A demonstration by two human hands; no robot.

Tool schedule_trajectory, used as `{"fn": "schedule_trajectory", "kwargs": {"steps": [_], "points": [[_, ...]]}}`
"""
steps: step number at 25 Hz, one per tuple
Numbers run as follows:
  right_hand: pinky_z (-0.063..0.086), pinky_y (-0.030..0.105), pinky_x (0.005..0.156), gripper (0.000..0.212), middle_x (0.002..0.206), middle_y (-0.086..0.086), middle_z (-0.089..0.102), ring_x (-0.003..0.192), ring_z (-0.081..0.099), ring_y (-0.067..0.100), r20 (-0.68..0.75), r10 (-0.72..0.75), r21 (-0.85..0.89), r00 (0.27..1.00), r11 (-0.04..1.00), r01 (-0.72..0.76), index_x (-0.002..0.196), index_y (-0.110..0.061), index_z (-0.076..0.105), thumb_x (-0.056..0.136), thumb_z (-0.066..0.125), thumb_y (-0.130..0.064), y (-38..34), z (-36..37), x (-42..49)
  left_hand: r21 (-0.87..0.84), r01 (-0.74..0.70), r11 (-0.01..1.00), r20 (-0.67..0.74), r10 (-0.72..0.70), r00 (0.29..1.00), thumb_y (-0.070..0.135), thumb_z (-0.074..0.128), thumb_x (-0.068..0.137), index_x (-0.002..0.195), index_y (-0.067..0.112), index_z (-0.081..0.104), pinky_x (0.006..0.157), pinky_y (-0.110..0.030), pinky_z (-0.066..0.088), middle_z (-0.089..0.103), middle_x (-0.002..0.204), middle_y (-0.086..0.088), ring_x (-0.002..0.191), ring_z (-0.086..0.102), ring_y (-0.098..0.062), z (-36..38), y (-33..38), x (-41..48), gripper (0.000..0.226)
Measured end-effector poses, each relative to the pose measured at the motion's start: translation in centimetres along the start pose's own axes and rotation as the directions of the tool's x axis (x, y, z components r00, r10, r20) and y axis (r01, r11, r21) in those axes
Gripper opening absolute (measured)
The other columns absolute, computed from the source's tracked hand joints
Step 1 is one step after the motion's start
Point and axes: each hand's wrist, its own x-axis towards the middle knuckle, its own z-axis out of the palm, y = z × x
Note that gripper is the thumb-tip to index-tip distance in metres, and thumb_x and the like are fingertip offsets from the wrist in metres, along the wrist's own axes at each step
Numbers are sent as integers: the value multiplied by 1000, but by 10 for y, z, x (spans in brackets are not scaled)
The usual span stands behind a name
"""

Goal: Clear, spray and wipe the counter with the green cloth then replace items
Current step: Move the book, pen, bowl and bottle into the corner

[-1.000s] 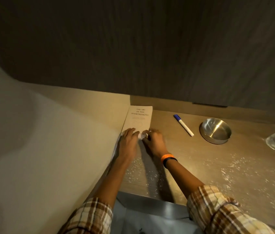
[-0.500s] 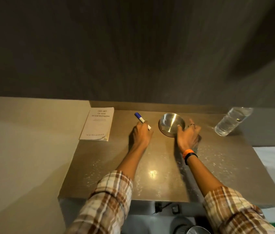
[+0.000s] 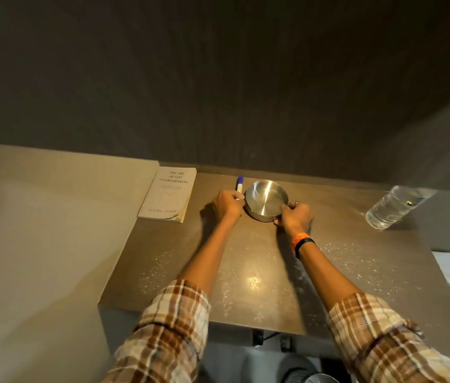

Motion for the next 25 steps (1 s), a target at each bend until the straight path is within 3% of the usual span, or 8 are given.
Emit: {"fn": "schedule_trajectory", "kwargs": {"steps": [2,4,8,11,13,19,23,25], "points": [[63,53,77,17,68,11,75,66,77,29,83,-27,26,996,999,25,71,-14,68,87,62,-14,-11,24,-9,-171,-19,985,-87,4,996,-2,67,89,104,7,77,71,-34,65,77,101,-15,80,76,-25,-40,-14,0,20],[65,50,74,14,78,13,76,65,76,27,143,-49,50,989,998,42,75,-13,69,88,66,-10,-25,52,-24,-265,-97,959,-226,36,973,-2,70,88,110,5,75,57,-15,59,76,104,-11,66,71,-6,-83,-29,3,24],[66,45,72,17,70,5,73,64,76,23,236,-88,74,968,995,72,72,-17,70,87,66,-8,-58,111,-52,-280,-182,943,-315,88,945,7,70,91,123,8,68,68,-23,62,74,109,-8,76,75,-9,-143,-60,14,32],[66,44,72,15,74,9,75,69,77,23,297,-86,53,951,996,74,73,-13,70,87,66,-10,-77,151,-73,58,-193,979,-317,202,927,13,63,97,129,9,65,81,-28,59,74,113,-12,98,73,-24,-164,-82,24,32],[65,46,76,16,84,17,78,79,78,31,327,-101,17,940,995,101,84,-1,73,89,65,-14,-85,172,-76,321,-182,929,-200,255,946,16,54,101,124,7,66,90,-31,53,72,115,-15,108,67,-30,-173,-95,29,27],[55,54,96,23,110,23,74,109,68,41,324,-108,3,940,994,113,107,0,72,88,60,-7,-99,201,-77,372,-203,906,-134,269,954,23,42,105,127,5,54,75,3,40,58,130,-17,120,55,-32,-180,-107,51,31],[59,52,93,27,110,25,74,106,71,38,340,-77,109,937,993,42,112,5,70,86,66,0,-99,204,-82,624,-253,739,-144,427,893,7,58,98,127,5,59,99,-29,51,57,131,-15,116,57,-24,-174,-113,61,29],[60,48,93,29,113,25,71,109,70,36,444,-56,178,894,984,-27,115,9,66,87,65,5,-94,200,-84,689,-236,686,-127,434,892,7,58,98,129,5,58,102,-32,50,57,134,-14,121,56,-24,-170,-118,56,31]]}}
